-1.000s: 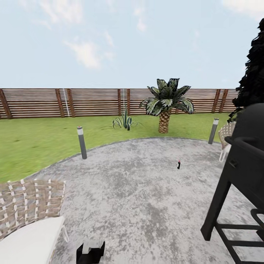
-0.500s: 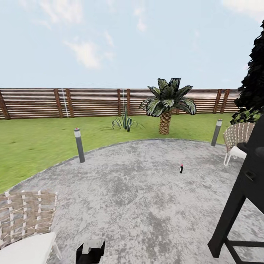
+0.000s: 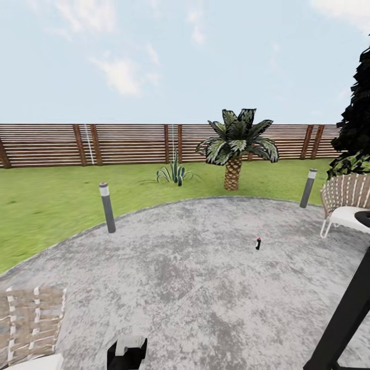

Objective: Pick up the pesticide atomizer in the garden and spray insectifuge to fully cover both potted plants in the garden.

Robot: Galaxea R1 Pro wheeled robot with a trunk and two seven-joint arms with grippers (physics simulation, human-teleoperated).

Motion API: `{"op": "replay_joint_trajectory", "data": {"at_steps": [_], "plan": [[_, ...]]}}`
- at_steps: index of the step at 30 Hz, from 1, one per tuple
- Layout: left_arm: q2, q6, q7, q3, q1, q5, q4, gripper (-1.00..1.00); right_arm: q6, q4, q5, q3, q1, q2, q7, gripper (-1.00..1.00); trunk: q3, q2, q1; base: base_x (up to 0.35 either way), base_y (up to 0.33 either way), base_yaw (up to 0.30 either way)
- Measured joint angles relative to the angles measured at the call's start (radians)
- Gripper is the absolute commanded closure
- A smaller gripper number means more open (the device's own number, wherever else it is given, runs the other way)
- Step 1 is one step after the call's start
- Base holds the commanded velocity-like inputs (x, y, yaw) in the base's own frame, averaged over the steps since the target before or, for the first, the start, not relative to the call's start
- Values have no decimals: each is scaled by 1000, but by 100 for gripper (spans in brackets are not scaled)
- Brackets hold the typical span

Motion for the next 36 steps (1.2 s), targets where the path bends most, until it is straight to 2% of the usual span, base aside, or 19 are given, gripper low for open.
{"op": "replay_joint_trajectory", "data": {"at_steps": [25, 36], "plan": [[0, 0, 0, 0, 0, 0, 0, -100, 0, -5, 0, 0, 0, 0, -1, -100, 0, 0, 0, 325, 0, -10], [0, 0, 0, 0, 0, 0, 0, -100, 1, -7, 0, 0, 0, 0, -2, -100, 0, 0, 0, 325, 0, -97]]}}
